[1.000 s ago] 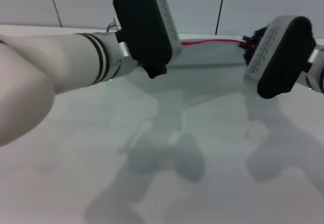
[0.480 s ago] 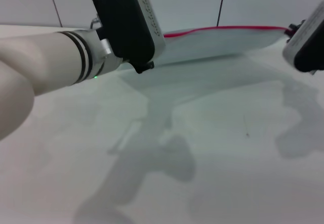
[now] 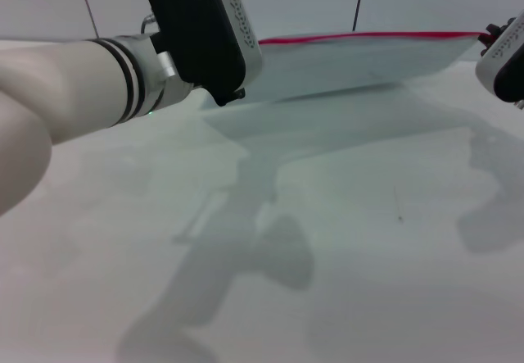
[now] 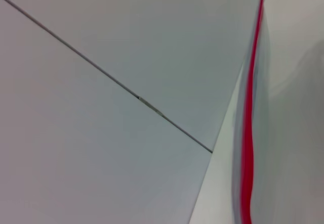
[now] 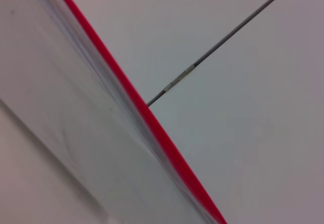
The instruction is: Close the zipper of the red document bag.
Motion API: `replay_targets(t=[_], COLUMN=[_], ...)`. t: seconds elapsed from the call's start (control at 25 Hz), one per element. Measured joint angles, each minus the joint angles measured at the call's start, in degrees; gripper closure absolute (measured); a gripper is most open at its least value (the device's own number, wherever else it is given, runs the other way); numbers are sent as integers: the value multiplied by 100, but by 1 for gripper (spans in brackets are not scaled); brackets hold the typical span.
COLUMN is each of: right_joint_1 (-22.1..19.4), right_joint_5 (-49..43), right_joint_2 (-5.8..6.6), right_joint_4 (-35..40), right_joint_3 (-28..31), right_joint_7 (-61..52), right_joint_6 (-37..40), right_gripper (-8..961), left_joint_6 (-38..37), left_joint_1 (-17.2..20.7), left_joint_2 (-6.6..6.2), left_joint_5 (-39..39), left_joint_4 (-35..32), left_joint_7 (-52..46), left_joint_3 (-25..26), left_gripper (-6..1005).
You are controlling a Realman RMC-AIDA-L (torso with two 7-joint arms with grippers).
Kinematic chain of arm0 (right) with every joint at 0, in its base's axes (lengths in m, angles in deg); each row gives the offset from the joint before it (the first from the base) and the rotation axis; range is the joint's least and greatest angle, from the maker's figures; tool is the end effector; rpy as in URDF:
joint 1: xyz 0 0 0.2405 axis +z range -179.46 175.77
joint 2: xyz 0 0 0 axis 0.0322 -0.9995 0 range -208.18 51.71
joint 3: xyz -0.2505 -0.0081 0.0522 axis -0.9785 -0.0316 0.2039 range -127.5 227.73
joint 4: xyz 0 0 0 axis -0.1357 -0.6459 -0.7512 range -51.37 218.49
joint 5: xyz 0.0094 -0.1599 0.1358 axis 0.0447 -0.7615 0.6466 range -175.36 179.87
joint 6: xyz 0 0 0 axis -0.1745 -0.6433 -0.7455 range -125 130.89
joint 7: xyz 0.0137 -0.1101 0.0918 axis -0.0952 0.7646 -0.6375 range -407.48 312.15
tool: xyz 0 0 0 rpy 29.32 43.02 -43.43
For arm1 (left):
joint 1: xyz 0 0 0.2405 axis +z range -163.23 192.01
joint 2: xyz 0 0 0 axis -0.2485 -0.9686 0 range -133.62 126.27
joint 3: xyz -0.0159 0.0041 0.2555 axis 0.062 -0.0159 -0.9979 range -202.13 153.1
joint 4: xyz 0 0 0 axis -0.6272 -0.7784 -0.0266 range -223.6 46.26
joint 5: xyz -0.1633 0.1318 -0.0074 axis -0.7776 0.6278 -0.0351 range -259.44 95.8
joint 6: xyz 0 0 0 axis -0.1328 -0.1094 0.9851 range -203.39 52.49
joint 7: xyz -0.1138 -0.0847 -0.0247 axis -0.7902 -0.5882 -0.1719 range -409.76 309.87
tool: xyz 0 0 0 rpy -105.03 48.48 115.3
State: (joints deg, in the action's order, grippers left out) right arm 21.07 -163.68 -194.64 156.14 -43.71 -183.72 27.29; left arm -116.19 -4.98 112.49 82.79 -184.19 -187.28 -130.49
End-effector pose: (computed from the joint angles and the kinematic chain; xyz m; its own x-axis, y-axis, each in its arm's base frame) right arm 0.2071 0.4204 0.0254 0.9749 -0.1186 0.1885 0.1163 -0.4505 -0.8852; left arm -0.1181 0.3668 -0.0008 0.9765 -0.0743 -0.2024 -0.2064 -0.5933 -0.7781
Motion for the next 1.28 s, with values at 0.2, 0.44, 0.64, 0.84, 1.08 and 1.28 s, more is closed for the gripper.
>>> replay_targets(t=[0.2, 0.44, 0.64, 0.84, 1.08, 1.28], right_joint_1=[2, -62, -51, -146, -665, -792], right_joint_5=[-3, -4, -3, 46, 948, 2060], right_joint_2=[2, -10, -15, -28, -29, -30], right_joint_4=[48, 201, 204, 200, 12, -995], right_joint_3=[19, 212, 333, 232, -486, -1536], right_joint_7=[40, -133, -229, -941, -1640, -1598], right_joint_6=[131, 113, 62, -376, -2143, -4435], right_gripper=[820, 783, 685, 491, 349, 355], left_joint_6=[105, 978, 1511, 2122, 3992, 6017], left_joint_1=[-49, -84, -87, -54, 348, 477], left_joint_2=[1, 5, 3, 9, 20, 18], left_joint_5=[1, 1, -31, -134, -568, -1482], left_joint_4=[104, 379, 540, 797, 1581, 2718], left_joint_7=[103, 125, 118, -370, -1210, -1753], left_joint_3=[84, 108, -1, 15, 6, -175], left_gripper=[828, 825, 822, 781, 539, 276])
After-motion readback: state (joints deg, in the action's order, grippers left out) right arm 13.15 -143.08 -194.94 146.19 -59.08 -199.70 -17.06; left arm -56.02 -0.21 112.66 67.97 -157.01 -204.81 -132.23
